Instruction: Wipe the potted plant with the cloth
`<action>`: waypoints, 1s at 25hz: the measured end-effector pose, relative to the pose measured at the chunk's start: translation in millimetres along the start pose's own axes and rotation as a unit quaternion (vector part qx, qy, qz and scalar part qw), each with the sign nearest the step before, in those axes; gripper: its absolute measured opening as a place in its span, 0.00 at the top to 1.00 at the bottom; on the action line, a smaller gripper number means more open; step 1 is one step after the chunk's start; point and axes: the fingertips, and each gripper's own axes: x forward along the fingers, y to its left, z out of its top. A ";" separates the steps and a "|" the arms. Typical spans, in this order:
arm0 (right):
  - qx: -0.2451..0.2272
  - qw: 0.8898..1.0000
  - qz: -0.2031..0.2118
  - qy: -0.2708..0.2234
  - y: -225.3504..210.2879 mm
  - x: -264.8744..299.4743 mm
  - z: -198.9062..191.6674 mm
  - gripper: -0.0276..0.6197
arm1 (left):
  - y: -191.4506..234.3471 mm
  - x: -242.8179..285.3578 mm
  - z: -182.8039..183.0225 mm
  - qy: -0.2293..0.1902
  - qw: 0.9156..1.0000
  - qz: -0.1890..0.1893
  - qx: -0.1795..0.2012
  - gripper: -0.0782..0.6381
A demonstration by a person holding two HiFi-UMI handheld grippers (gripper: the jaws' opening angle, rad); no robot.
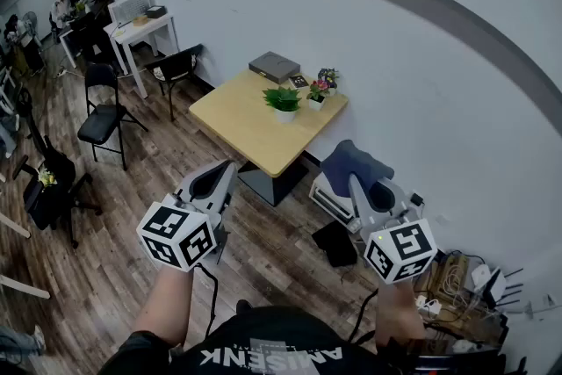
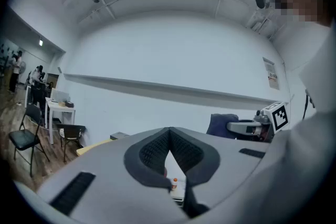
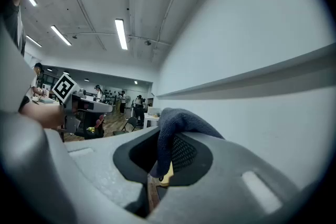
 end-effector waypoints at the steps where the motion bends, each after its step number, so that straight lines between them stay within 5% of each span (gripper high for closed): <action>1: -0.002 1.000 0.001 0.001 2.6 0.1 -1.1 0.92 | 4.3 -3.0 -0.4 -0.004 1.000 0.013 0.002 0.89; 7: 0.000 1.000 -0.003 0.000 5.7 0.8 -2.4 0.91 | 10.9 -6.4 -1.0 -0.004 1.000 0.026 -0.001 0.89; 21: 0.022 1.000 -0.003 -0.005 30.4 14.2 -2.1 0.91 | 16.9 -16.9 -0.5 0.007 0.999 -0.021 0.038 0.89; 25: 0.019 1.000 -0.007 -0.007 41.9 25.5 0.3 0.91 | 34.4 -21.8 -6.3 0.012 1.000 -0.020 0.020 0.89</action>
